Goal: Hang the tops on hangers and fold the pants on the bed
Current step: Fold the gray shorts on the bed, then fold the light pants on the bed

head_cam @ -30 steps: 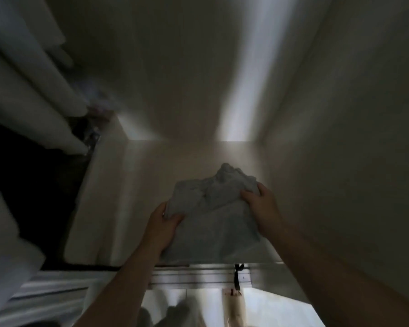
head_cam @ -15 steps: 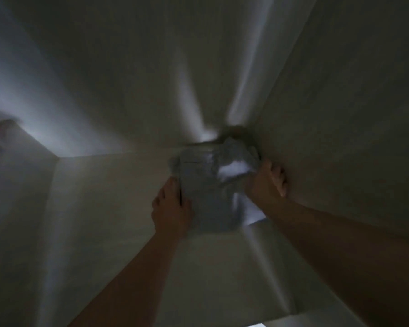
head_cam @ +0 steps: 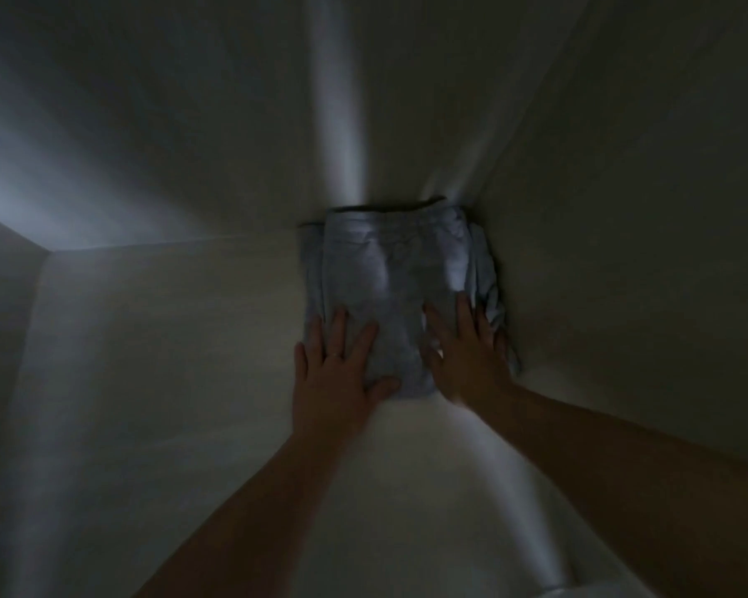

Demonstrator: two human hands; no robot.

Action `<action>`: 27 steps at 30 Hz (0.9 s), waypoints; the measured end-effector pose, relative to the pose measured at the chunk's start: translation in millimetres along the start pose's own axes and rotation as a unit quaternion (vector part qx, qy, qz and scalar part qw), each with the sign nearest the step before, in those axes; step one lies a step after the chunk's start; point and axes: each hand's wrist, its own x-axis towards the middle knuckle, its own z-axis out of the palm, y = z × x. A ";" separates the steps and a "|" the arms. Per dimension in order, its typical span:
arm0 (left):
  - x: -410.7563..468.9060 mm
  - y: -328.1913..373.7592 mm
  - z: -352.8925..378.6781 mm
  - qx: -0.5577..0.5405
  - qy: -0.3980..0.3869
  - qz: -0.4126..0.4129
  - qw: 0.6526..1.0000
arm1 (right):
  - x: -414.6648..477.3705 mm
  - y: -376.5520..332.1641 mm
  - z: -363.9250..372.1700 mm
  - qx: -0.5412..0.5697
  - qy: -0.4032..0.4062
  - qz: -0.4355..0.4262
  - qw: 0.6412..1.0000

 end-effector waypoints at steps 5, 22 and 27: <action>4.7 12.4 -17.8 -0.012 -0.035 -0.020 0.999 | 7.8 5.4 -16.8 -0.029 -0.035 -0.010 0.999; -220.6 61.2 -100.3 -0.148 -0.038 -0.163 0.975 | -223.8 -26.7 -49.7 0.081 -0.045 -0.044 0.995; -298.0 63.9 -125.3 -0.189 -0.010 -0.177 0.966 | -291.9 -31.4 -76.0 0.054 0.005 -0.123 0.991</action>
